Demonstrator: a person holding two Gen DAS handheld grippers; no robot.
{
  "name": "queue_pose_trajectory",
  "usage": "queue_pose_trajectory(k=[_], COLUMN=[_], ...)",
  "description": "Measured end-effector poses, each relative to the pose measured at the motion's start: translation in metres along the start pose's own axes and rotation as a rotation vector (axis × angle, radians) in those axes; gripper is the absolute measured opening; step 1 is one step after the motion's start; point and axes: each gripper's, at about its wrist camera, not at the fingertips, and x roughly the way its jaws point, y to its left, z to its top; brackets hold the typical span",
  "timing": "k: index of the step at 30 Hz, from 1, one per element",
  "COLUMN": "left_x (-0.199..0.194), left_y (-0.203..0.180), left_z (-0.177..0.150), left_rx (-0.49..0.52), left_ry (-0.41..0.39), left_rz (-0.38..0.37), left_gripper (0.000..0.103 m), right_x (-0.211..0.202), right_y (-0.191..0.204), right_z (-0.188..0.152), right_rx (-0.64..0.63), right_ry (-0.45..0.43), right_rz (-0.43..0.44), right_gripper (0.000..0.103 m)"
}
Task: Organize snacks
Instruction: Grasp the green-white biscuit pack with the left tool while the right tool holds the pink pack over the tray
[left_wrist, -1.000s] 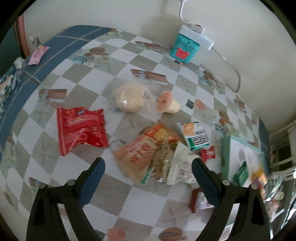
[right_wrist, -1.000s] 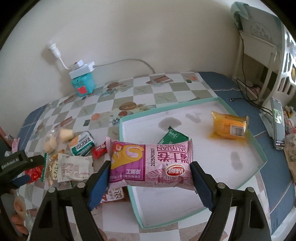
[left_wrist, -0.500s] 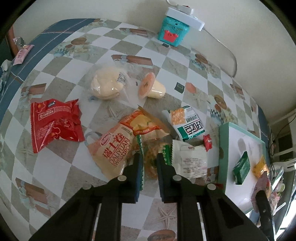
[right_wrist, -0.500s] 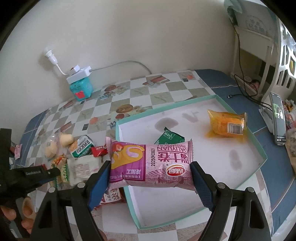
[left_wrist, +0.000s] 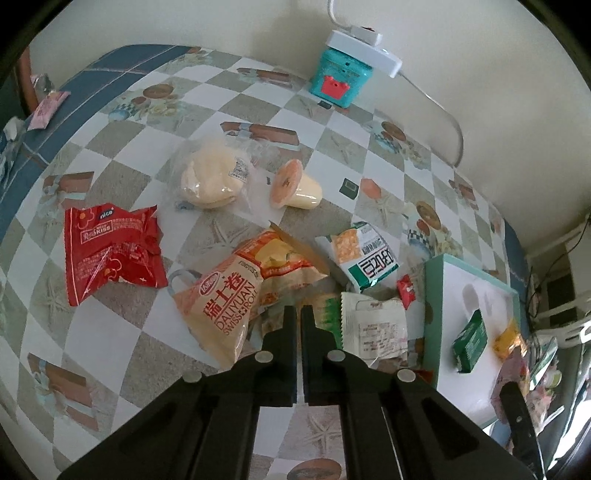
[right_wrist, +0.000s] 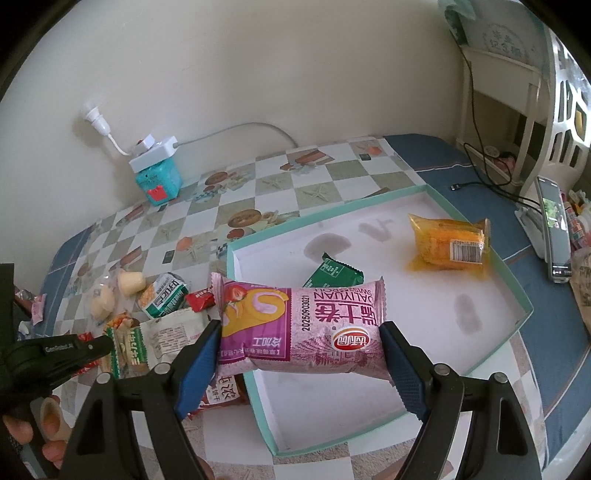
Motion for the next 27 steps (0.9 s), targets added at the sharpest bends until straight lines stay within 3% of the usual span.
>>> queue_pose_trajectory(k=[2, 4, 6, 7, 12, 17, 19, 21, 27], left_x=[0.005, 0.010, 0.013, 0.012, 0.014, 0.033, 0.035, 0.037, 0.045], left_y=[0.005, 0.010, 0.015, 0.017, 0.006, -0.006, -0.010, -0.017, -0.041], left_z=[0.000, -0.001, -0.002, -0.002, -0.005, -0.011, -0.011, -0.010, -0.008], left_rx=[-0.040, -0.068, -0.091, -0.099, -0.052, 0.006, 0.012, 0.023, 0.096], left_ry=[0.022, 0.049, 0.062, 0.059, 0.069, 0.129, 0.129, 0.133, 0.117], left_rz=[-0.037, -0.054, -0.053, -0.059, -0.052, 0.054, 0.044, 0.045, 0.100], left_gripper=[0.002, 0.011, 0.039, 0.042, 0.043, 0.044, 0.051, 0.072, 0.075], right_x=[0.000, -0.001, -0.001, -0.001, -0.001, -0.001, -0.001, -0.001, -0.001], right_y=[-0.001, -0.001, -0.001, -0.001, -0.001, -0.004, -0.004, -0.004, -0.006], right_z=[0.000, 0.000, 0.000, 0.000, 0.000, 0.000, 0.000, 0.000, 0.000], right_rx=[0.003, 0.004, 0.004, 0.004, 0.007, 0.024, 0.028, 0.030, 0.041], right_ry=[0.000, 0.000, 0.000, 0.000, 0.000, 0.000, -0.002, -0.001, 0.001], right_rz=[0.000, 0.000, 0.000, 0.000, -0.001, -0.004, -0.002, 0.002, 0.008], right_gripper=[0.085, 0.085, 0.085, 0.085, 0.085, 0.085, 0.085, 0.085, 0.085])
